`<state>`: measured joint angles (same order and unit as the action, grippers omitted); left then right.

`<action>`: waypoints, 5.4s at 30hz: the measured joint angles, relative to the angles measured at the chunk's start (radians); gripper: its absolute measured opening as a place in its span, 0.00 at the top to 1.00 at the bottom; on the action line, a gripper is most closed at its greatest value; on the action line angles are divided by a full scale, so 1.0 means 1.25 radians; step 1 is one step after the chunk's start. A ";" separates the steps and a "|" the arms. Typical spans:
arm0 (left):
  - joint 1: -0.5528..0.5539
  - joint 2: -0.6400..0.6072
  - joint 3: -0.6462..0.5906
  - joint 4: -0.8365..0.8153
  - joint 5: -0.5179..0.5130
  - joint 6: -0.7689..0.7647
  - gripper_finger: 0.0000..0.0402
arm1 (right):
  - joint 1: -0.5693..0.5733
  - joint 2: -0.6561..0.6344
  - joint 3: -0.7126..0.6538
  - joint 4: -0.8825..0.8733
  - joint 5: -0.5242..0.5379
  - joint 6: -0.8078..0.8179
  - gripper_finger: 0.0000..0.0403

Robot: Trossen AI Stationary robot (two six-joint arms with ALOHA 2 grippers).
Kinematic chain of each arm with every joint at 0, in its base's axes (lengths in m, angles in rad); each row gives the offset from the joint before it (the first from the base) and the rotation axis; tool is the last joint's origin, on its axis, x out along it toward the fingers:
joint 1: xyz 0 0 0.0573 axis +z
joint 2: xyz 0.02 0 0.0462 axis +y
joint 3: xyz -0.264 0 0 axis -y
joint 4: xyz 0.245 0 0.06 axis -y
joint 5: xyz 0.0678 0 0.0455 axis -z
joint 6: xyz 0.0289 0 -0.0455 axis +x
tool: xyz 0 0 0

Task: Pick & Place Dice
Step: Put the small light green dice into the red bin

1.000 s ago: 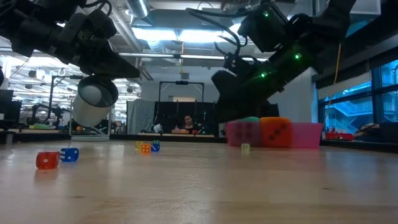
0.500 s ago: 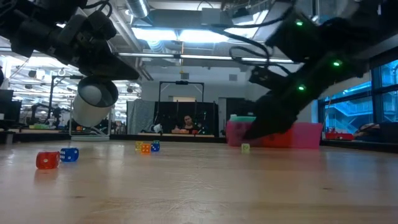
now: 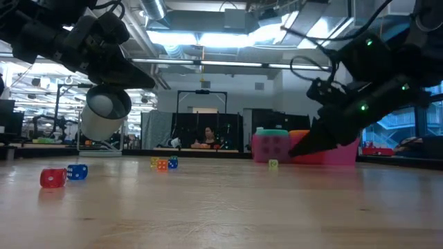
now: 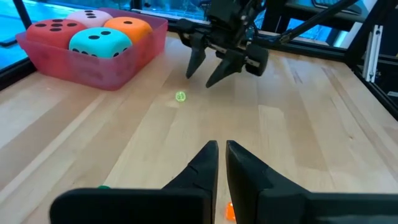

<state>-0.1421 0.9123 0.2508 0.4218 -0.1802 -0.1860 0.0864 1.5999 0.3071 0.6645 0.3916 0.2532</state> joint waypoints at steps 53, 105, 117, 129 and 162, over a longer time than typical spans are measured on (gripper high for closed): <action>0.000 0.000 0.000 0.001 -0.001 -0.011 0.94 | -0.105 0.210 0.048 0.207 -0.095 -0.039 0.89; 0.165 0.423 0.221 0.362 0.263 -0.387 0.54 | 0.008 0.053 0.425 -0.101 -0.085 -0.622 0.89; 0.161 0.439 0.235 0.360 0.276 -0.385 0.57 | -0.003 0.053 0.425 -0.110 -0.053 -0.635 0.89; 0.162 0.439 0.235 0.358 0.266 -0.377 0.64 | -0.004 0.053 0.425 -0.109 -0.065 -0.635 0.89; 0.189 0.439 0.232 0.384 0.306 -0.280 0.92 | -0.003 0.052 0.426 -0.113 -0.096 -0.612 0.73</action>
<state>0.0944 1.4612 0.5411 0.9016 0.2027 -0.5355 0.0826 1.6647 0.8394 0.5227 0.2713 -0.5113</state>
